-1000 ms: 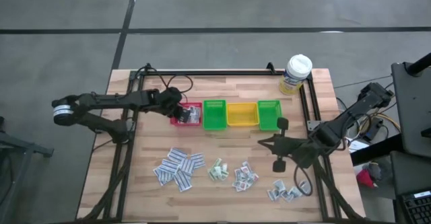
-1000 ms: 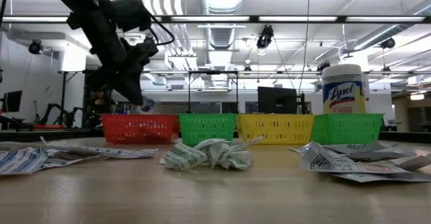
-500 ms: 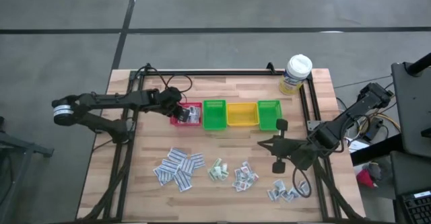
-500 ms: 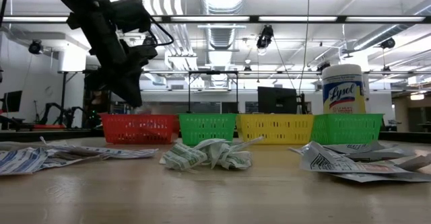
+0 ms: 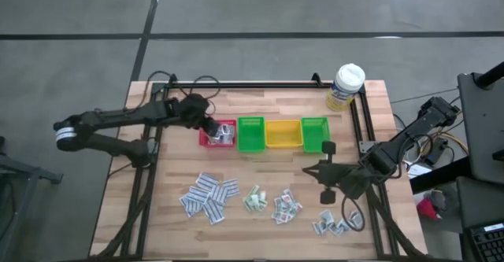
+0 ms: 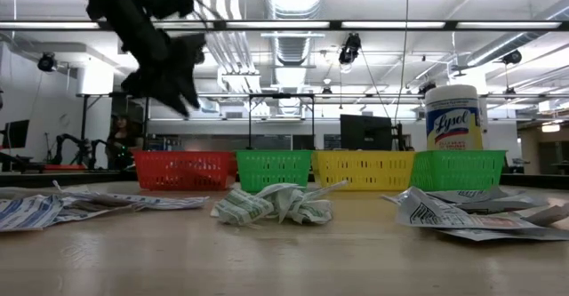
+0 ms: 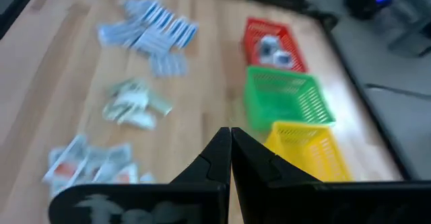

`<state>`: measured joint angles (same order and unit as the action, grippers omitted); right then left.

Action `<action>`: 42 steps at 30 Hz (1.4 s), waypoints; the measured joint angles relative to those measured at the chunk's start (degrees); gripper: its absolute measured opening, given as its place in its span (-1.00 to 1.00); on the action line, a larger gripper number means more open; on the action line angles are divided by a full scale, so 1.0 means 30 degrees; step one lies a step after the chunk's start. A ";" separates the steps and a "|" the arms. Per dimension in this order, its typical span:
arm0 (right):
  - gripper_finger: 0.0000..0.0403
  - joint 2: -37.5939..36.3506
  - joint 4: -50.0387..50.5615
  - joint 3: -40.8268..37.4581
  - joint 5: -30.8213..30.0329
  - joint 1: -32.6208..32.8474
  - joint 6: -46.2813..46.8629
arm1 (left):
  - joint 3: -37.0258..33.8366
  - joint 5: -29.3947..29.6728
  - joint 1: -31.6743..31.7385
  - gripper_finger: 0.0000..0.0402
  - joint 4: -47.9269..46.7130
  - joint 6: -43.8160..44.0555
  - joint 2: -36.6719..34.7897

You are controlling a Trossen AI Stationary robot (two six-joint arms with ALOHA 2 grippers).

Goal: Pick & Place First Aid Supplies
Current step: Put the alcohol pad into the red basket

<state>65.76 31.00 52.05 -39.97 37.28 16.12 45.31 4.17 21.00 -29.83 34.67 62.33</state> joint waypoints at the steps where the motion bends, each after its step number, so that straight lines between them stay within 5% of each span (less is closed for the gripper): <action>1: -0.96 0.0000 0.0315 0.0000 0.0602 0.0000 0.0119 | 0.0235 0.0006 -0.0101 -0.31 0.0123 -0.0654 -0.0410; 11: -0.96 0.0000 0.3183 0.0000 0.7290 0.0000 0.5801 | -0.0343 0.0032 -0.3663 -0.31 0.3810 -0.5961 -0.4179; 22: -0.96 0.0000 0.6105 0.0000 1.3835 0.0388 1.4603 | -0.3647 0.0609 -0.7609 -0.31 1.0090 -0.8975 -0.6137; 31: -0.96 0.0034 0.7473 0.0000 1.4358 0.2199 1.9938 | -0.6065 0.0589 -0.8110 -0.31 1.1999 -0.9091 -0.7278; 42: -0.96 0.3407 0.6039 -0.0007 1.3431 0.2535 1.5204 | -0.7413 0.0574 -0.8118 -0.31 1.2289 -0.8573 -0.8453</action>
<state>75.98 49.12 52.03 0.32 44.88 61.73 23.07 5.89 -3.36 7.04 8.95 36.98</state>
